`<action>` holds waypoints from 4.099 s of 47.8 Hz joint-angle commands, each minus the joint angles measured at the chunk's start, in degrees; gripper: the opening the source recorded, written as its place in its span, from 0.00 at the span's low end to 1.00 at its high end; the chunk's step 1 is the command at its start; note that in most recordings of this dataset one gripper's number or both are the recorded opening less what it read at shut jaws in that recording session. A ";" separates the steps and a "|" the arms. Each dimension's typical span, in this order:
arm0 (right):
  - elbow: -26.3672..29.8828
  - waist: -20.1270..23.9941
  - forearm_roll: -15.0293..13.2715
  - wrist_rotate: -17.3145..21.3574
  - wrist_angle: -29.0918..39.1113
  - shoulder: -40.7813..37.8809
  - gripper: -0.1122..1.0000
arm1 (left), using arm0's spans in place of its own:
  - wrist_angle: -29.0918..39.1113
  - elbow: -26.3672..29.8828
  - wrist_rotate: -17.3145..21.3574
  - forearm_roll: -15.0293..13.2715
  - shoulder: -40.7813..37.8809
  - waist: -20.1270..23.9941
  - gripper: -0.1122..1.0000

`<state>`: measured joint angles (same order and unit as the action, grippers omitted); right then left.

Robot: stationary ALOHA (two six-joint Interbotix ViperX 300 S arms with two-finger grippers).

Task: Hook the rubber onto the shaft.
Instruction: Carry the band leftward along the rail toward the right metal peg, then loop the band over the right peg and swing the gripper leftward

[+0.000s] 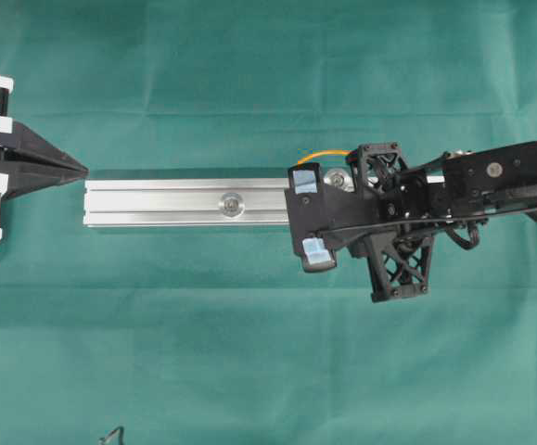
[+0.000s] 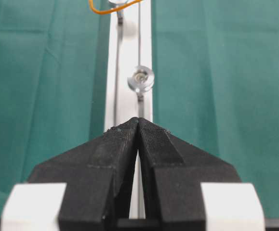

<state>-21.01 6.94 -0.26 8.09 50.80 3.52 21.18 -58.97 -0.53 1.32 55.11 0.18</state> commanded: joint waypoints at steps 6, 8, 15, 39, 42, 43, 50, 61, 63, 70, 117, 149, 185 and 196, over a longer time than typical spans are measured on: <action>1.58 0.79 0.79 0.09 -0.70 0.62 0.17 | -0.18 1.76 -0.09 0.09 -0.35 -0.09 0.10; 1.49 0.88 0.79 0.09 -0.70 0.62 0.17 | -0.18 1.76 -0.09 0.09 -0.35 0.00 0.10; 1.49 1.14 0.88 0.09 -0.70 0.62 0.17 | -0.18 1.76 -0.09 0.09 -0.35 -0.09 0.10; 1.49 2.55 2.46 0.09 -1.49 0.09 0.17 | -0.18 1.76 -0.09 0.09 -0.35 -0.09 0.10; 1.49 2.72 2.46 0.09 -1.76 0.09 0.17 | -0.18 1.85 -0.09 0.09 -0.35 -0.09 0.10; 1.58 2.81 2.46 0.18 -1.76 0.09 0.17 | -0.18 1.76 -0.09 0.09 -0.35 0.00 0.10; 1.49 3.52 2.55 0.26 -1.76 0.09 0.17 | -0.18 1.76 -0.09 0.09 -0.35 -0.09 0.10; 1.49 4.92 3.78 0.44 -1.93 0.00 0.17 | -0.18 1.76 -0.09 0.09 -0.35 -0.09 0.10; 1.49 5.19 4.04 0.62 -2.11 0.00 0.17 | -0.18 1.76 -0.09 0.09 -0.35 -0.09 0.10; 1.49 5.63 4.39 0.70 -2.64 0.00 0.17 | -0.18 1.76 -0.09 0.09 -0.35 -0.09 0.10; 1.32 6.15 4.66 25.66 -4.66 -1.23 0.17 | -0.18 1.85 -0.09 0.09 -0.26 -0.09 0.10; 1.58 6.15 4.39 35.86 -14.59 -3.08 0.17 | -0.09 1.76 -0.09 0.09 -0.26 -0.09 0.10; 2.55 3.60 -0.09 46.76 -16.96 -4.13 0.17 | -0.09 1.76 -0.09 0.09 -0.26 0.00 0.10; 5.45 3.34 -0.70 46.85 -16.96 -6.33 0.17 | -0.09 1.76 -0.09 0.09 -0.26 -0.09 0.10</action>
<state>-17.84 10.37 -0.70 54.93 34.19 -2.99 21.36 -58.97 -0.62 1.32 55.02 0.18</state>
